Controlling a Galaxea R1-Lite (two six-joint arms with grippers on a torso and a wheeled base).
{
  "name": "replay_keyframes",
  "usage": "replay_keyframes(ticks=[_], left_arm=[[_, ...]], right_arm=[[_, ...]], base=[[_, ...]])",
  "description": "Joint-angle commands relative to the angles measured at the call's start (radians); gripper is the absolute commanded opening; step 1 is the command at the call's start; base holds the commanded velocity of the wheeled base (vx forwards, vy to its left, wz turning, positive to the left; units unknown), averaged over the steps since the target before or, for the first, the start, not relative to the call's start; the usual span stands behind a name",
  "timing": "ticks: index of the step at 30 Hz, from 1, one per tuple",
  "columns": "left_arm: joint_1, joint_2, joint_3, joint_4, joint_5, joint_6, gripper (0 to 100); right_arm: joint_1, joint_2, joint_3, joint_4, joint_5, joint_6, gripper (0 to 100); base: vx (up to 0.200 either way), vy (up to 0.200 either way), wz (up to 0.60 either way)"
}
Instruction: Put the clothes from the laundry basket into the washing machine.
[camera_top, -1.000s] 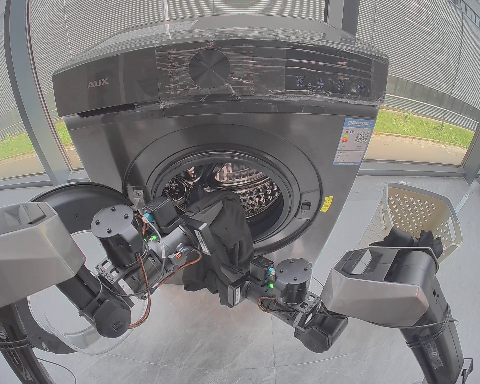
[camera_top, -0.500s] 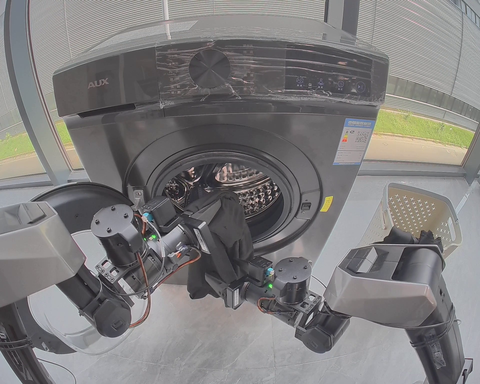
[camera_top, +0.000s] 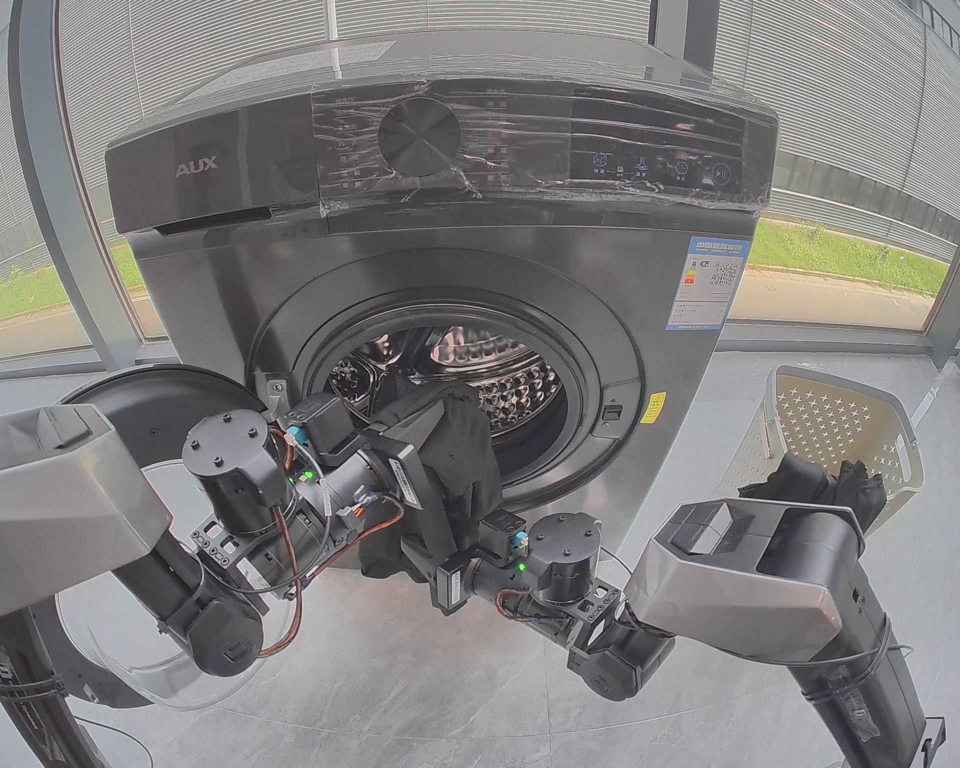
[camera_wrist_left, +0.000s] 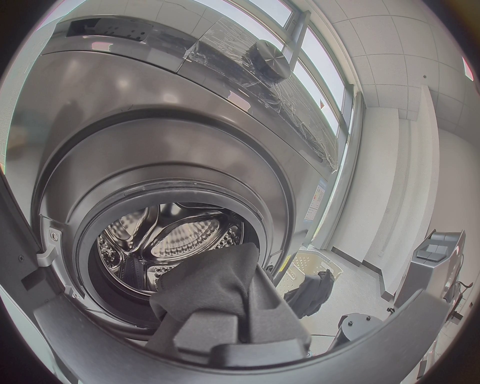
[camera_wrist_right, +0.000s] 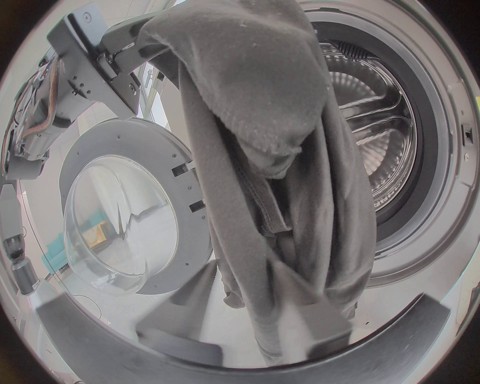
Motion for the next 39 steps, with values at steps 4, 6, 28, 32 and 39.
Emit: replay_keyframes(ticks=[4, 6, 28, 32, 39], left_arm=[[0.006, 0.0, -0.002, -0.001, 0.001, 0.0, 0], [0.011, 0.002, 0.0, -0.001, 0.001, 0.0, 0], [0.078, -0.029, 0.077, -0.001, 0.083, 0.027, 0], [0.073, -0.113, 0.142, -0.001, 0.077, 0.026, 0], [0.084, -0.26, 0.196, 0.001, 0.034, 0.017, 0]], right_arm=[[0.002, 0.023, -0.002, -0.017, -0.001, 0.0, 0], [0.001, 0.014, 0.021, -0.028, -0.001, 0.002, 0], [-0.093, -0.528, 0.564, -0.025, -0.082, -0.017, 0], [-0.106, -0.583, 0.567, -0.029, -0.082, -0.017, 0], [-0.105, -0.675, 0.586, -0.025, -0.082, -0.021, 0]], base=[[0.0, 0.0, 0.0], [0.0, 0.0, 0.0], [0.0, 0.0, 0.0], [0.0, 0.0, 0.0], [0.0, 0.0, 0.0]])
